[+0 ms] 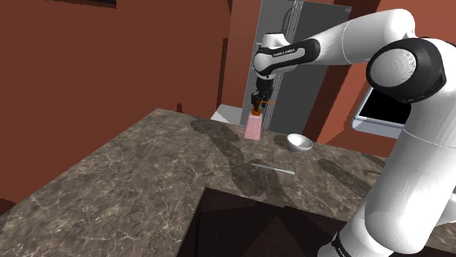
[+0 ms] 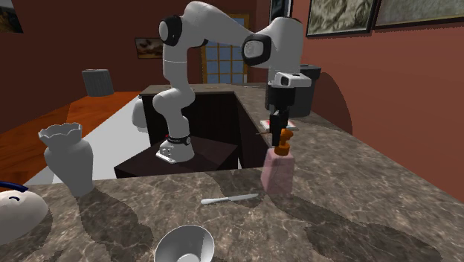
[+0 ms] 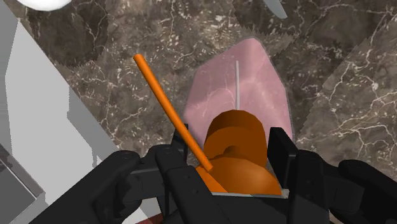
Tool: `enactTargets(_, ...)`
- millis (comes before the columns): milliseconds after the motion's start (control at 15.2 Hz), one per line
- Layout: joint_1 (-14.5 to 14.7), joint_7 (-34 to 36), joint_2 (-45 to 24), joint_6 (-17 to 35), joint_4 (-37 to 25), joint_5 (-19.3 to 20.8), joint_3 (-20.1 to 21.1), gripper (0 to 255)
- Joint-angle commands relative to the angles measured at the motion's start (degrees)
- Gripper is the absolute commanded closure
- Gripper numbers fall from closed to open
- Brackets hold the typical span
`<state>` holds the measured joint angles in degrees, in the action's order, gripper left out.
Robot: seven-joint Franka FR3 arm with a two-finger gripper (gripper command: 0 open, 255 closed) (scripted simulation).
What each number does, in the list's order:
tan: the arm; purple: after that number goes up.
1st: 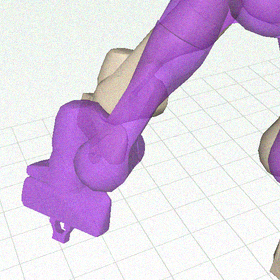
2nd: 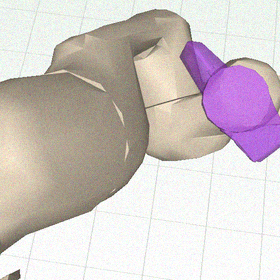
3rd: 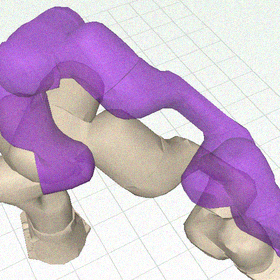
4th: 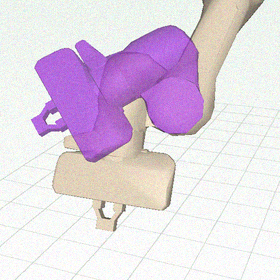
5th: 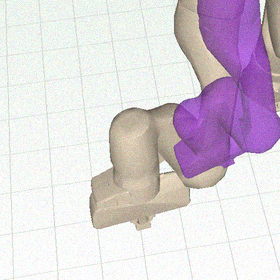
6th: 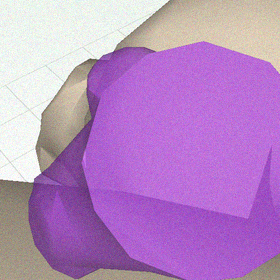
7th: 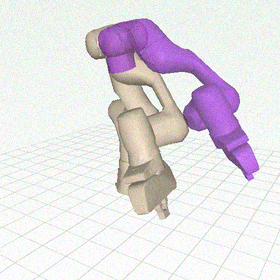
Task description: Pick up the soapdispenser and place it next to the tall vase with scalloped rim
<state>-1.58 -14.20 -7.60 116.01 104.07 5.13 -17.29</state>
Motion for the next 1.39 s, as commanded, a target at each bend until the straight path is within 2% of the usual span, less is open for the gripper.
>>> enactTargets(0,0.0,-0.2,0.1,-1.4,-1.3,0.0,0.0,255)
enactTargets(1320,-0.1,-1.7,0.2,-16.7,-16.6,-0.4,-0.1,255)
